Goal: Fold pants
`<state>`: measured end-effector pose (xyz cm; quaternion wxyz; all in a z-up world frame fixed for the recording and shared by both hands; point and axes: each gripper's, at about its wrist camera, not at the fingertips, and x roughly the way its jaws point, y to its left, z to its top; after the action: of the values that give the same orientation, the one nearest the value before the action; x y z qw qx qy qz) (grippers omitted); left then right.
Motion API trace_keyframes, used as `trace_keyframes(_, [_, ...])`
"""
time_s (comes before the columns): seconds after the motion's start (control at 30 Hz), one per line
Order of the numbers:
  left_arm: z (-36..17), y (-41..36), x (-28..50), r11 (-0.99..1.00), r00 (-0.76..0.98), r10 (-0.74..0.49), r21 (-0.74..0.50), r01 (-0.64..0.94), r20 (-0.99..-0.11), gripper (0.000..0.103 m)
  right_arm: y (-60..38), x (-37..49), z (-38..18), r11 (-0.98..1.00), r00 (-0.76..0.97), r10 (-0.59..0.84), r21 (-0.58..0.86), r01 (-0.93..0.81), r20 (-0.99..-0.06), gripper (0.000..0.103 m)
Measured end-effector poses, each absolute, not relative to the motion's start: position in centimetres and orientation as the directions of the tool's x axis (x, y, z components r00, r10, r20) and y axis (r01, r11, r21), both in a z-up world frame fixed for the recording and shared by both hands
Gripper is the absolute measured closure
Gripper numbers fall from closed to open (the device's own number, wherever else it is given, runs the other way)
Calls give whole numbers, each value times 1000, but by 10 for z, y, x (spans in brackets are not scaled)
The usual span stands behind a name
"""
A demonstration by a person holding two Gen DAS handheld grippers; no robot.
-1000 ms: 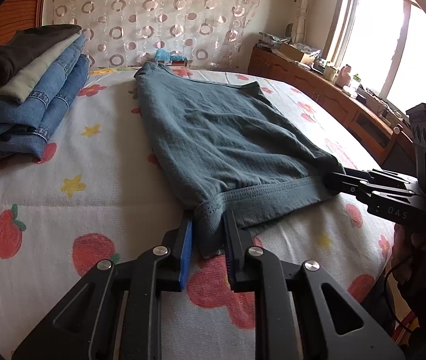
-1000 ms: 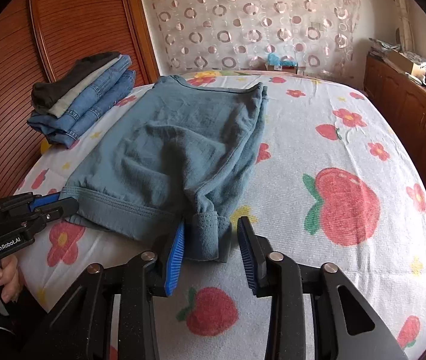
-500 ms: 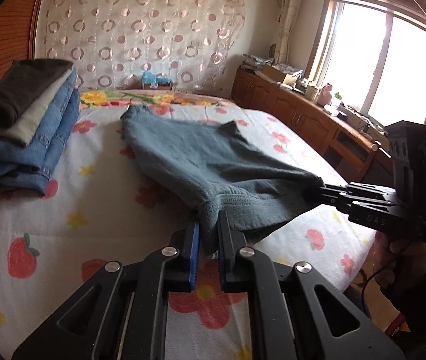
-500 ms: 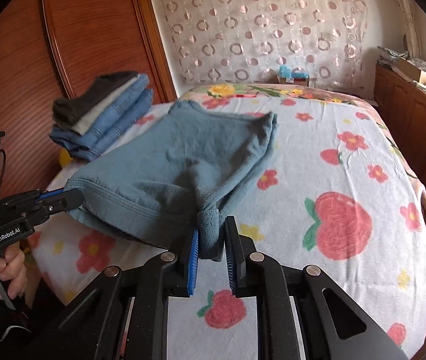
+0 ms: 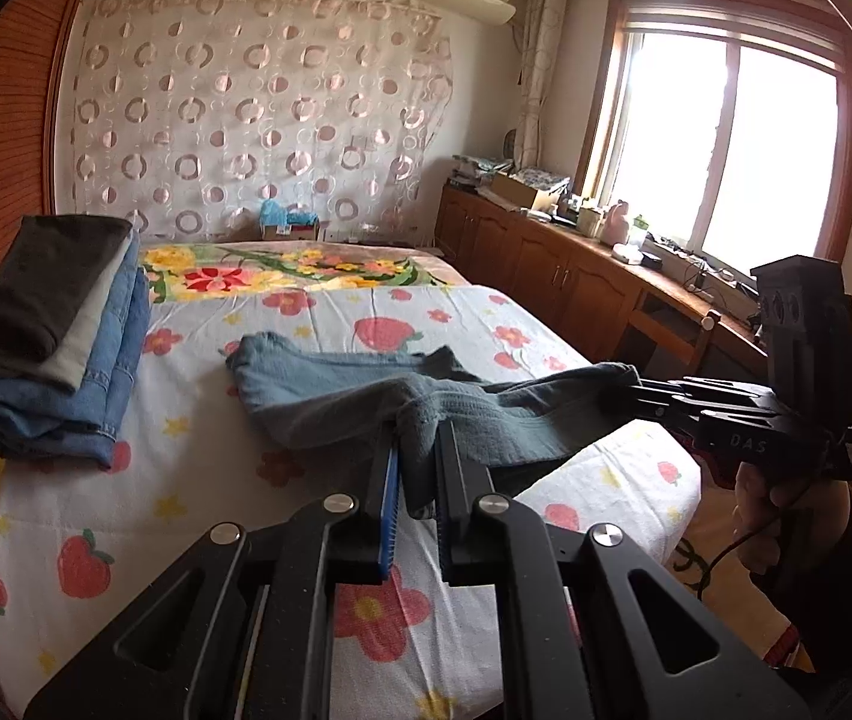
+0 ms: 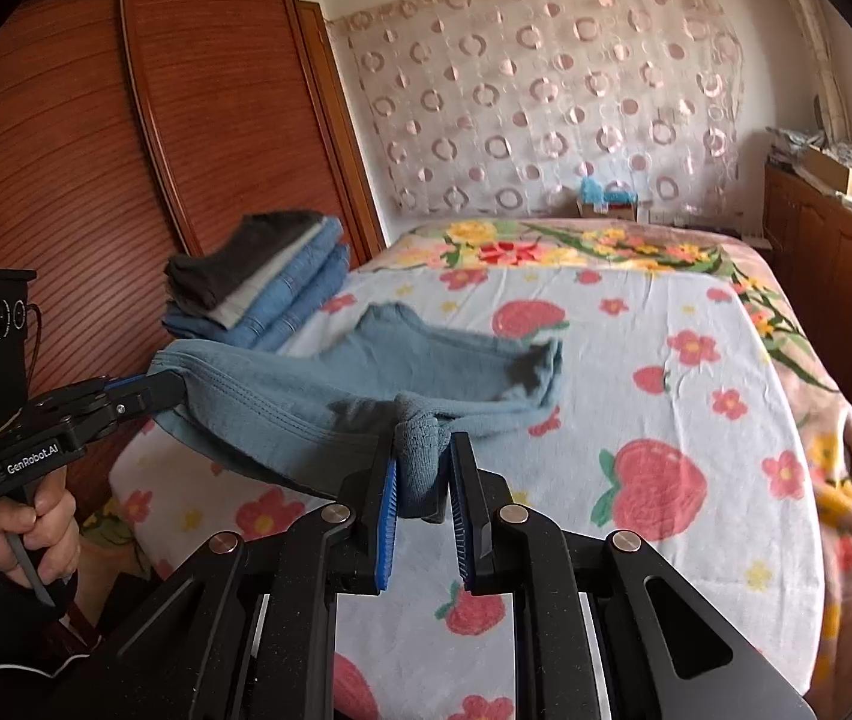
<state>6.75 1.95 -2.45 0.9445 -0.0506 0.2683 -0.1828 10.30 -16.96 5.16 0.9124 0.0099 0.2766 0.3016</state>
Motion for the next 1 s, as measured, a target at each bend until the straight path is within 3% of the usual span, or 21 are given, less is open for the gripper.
trace_keyframes(0.7, [15,14,34,919,822,-392,-141,368,-413,92,-174,74,62,801,696,580,142,-582,-424,87])
trace_keyframes(1.0, [-3,16,43,921,804,-388,-150,360,-450,92,-176,89,47,799,684,576,134,-586,-447,87])
